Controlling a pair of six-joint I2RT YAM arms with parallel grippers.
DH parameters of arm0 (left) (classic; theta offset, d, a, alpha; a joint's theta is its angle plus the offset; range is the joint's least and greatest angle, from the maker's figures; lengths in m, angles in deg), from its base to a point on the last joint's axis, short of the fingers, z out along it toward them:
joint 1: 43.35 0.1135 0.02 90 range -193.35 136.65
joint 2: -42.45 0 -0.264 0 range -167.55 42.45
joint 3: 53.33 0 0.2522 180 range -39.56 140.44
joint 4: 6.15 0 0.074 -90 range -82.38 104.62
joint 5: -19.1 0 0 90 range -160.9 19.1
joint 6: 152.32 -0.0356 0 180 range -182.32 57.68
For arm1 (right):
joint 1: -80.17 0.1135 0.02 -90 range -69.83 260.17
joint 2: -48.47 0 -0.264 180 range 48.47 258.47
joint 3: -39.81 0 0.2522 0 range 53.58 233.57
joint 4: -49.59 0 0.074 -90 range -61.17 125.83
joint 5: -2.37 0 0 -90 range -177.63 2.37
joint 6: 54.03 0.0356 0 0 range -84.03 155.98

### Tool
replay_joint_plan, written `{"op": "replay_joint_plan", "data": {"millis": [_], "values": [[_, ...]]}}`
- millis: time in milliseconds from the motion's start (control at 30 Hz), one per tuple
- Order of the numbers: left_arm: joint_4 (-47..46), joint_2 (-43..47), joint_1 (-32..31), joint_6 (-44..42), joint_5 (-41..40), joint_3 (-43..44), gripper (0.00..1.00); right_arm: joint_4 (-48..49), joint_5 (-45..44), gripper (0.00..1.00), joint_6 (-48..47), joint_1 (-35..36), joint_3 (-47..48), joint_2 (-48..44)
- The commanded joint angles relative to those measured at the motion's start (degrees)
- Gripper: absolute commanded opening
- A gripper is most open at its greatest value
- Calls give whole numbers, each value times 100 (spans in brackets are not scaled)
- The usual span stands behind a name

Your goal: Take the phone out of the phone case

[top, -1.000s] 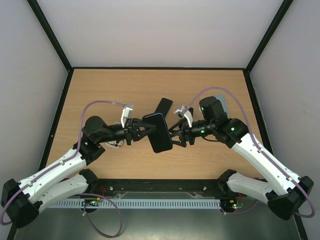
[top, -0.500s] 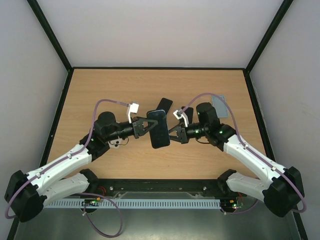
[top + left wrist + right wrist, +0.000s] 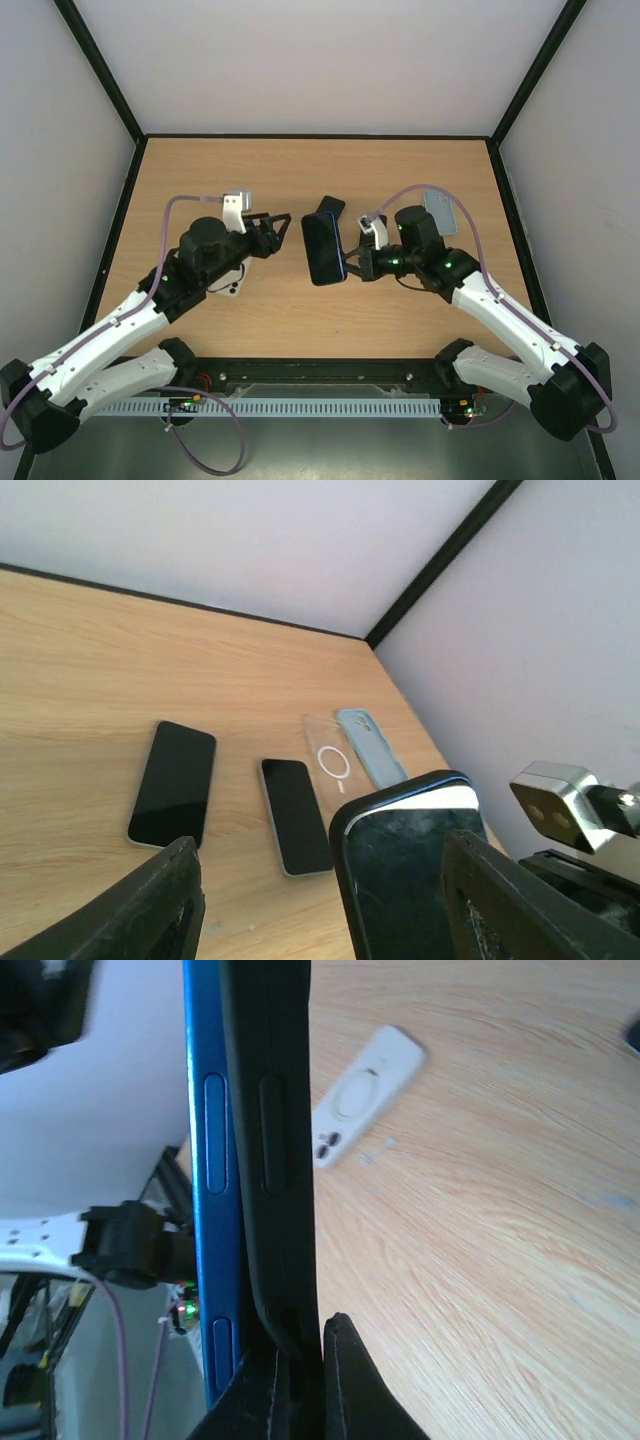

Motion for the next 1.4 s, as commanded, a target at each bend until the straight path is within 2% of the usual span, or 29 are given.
{"op": "replay_joint_plan", "data": {"millis": [0, 133, 233, 300, 367, 400, 567, 700, 833, 1000, 1200, 1367], "values": [[357, 147, -758, -400, -1356, -197, 64, -596, -653, 2, 310, -137, -93, -205], [448, -202, -2273, -727, -2859, -322, 62, -386, -911, 2, 680, -190, -634, -313], [642, -775, -3485, -1015, -4012, -260, 62, -403, -932, 2, 602, -231, -808, -214], [745, -1257, -4117, -1112, -4568, -161, 65, -571, -1160, 2, 368, -236, -804, -111], [834, -1747, -4402, -1064, -4775, 2, 78, -806, -1362, 2, 163, -240, -745, 54], [796, -1976, -4488, -1054, -4855, 79, 81, -863, -1417, 2, 94, -240, -722, 153], [251, -2890, -4582, -1258, -4887, 284, 81, -683, -1399, 2, 255, -249, -788, 480], [-69, -3339, -4574, -1386, -4961, 386, 78, -626, -1335, 2, 339, -274, -774, 714], [-281, -3759, -4452, -1540, -4608, 518, 74, -489, -1396, 2, 335, -291, -889, 789], [-588, -4226, -4309, -1676, -4484, 690, 75, -479, -1480, 2, 257, -318, -894, 863], [-502, -4583, -4154, -1773, -4639, 891, 71, -525, -1427, 2, 149, -328, -915, 962], [-161, -4809, -4112, -1591, -5120, 963, 66, -551, -1330, 2, 127, -335, -907, 1010]]}}
